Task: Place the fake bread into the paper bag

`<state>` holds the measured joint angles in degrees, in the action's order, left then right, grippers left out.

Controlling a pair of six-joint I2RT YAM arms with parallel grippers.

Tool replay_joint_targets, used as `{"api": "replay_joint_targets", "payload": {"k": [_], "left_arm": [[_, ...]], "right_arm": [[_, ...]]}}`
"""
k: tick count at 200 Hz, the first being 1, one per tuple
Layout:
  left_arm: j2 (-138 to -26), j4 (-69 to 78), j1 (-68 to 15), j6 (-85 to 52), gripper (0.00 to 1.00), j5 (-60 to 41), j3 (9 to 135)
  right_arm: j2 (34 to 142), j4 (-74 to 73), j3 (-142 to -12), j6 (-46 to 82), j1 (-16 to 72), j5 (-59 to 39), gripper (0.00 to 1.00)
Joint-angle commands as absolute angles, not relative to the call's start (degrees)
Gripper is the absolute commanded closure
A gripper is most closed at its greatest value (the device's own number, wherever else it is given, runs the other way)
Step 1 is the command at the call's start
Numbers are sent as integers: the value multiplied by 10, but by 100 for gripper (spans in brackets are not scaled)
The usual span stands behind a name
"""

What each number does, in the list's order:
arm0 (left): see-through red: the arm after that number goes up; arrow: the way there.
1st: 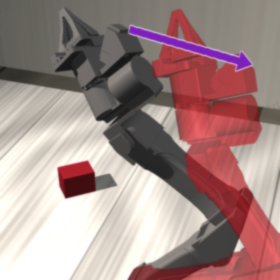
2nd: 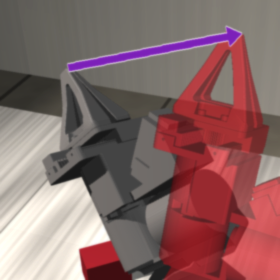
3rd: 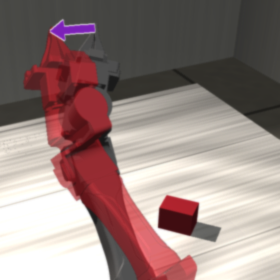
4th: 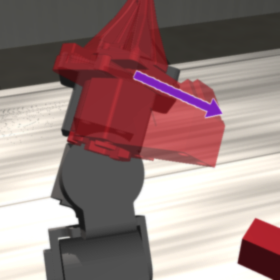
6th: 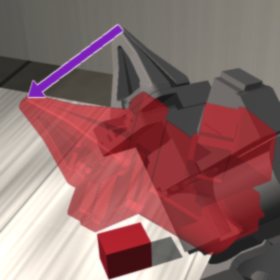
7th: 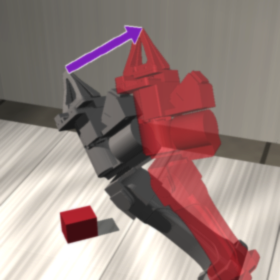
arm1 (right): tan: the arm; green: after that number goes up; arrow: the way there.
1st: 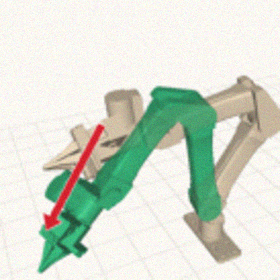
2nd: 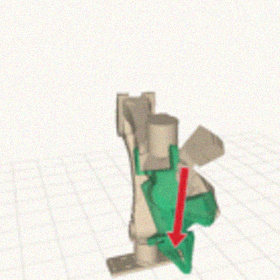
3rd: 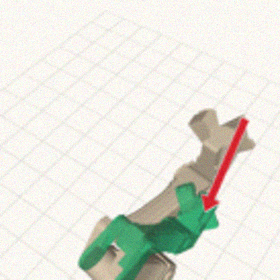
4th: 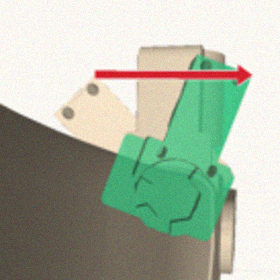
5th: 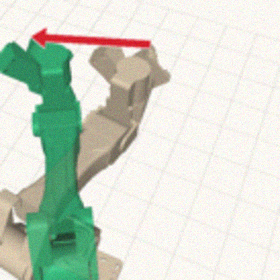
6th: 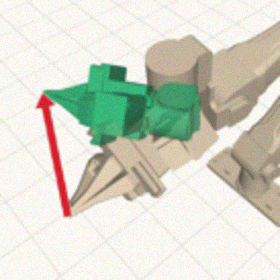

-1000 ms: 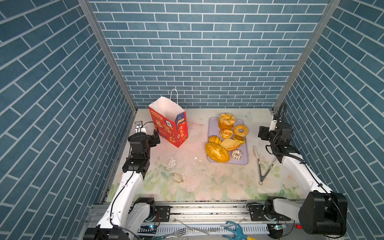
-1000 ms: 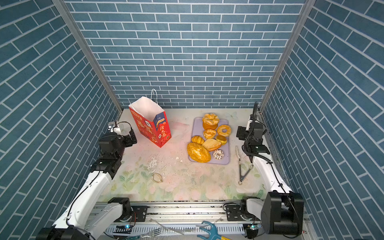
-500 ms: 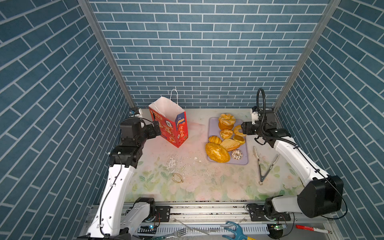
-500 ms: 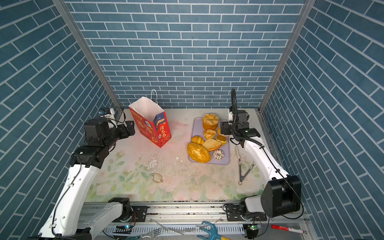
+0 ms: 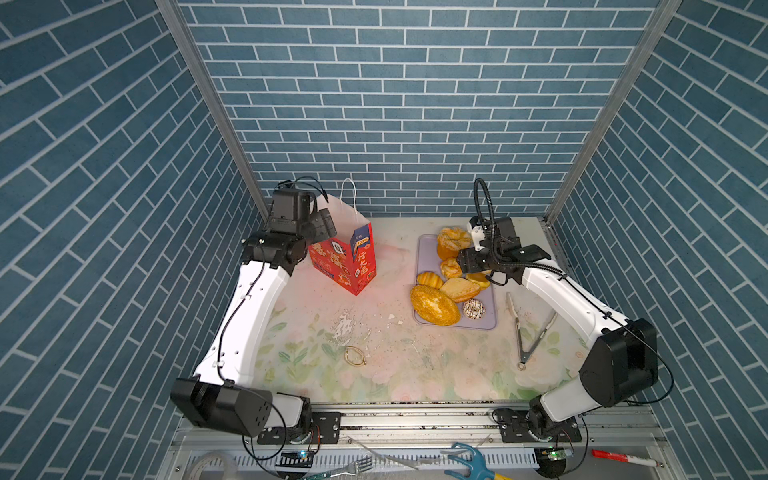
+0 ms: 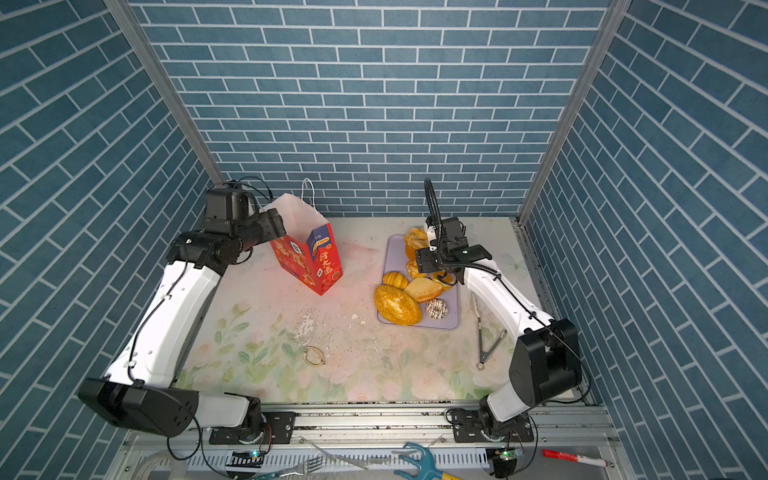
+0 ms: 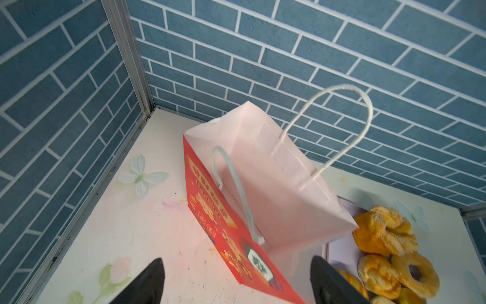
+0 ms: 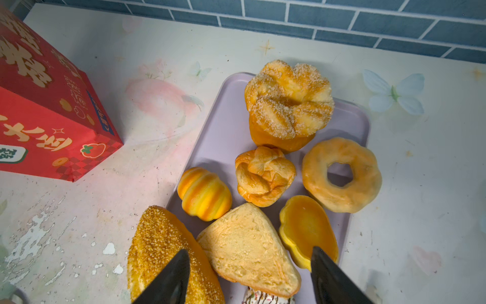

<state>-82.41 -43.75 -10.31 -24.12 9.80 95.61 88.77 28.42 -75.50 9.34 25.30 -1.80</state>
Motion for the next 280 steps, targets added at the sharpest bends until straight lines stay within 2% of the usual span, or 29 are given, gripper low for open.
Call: {"api": "replay_joint_targets", "payload": {"k": [1,27,42,85,114,143,175,237,280], "left_arm": [[-879,-476,-106,-254,16,132,1014],[-942,-510,-106,-257,28,127,1072],[-959,-520,-105,-254,46,120,1086],[-967,-529,-103,-238,81,86,1097],[-974,-543,-102,-225,92,51,1109],[-978,-553,-102,-222,100,37,1124],[-975,-557,-103,-222,100,19,1122],[-952,-526,-118,-213,100,-88,1096],[-963,-525,-160,-193,100,-116,1113]], "right_arm": [[904,296,-779,113,261,-26,29],[917,300,-792,111,268,-29,31],[919,303,-799,109,269,-30,33],[934,317,-835,100,271,-38,35],[933,305,-843,100,277,-31,40],[916,281,-832,101,281,-26,42],[903,281,-823,103,285,-19,48],[876,276,-806,115,291,0,51],[874,280,-803,128,301,0,53]]}}
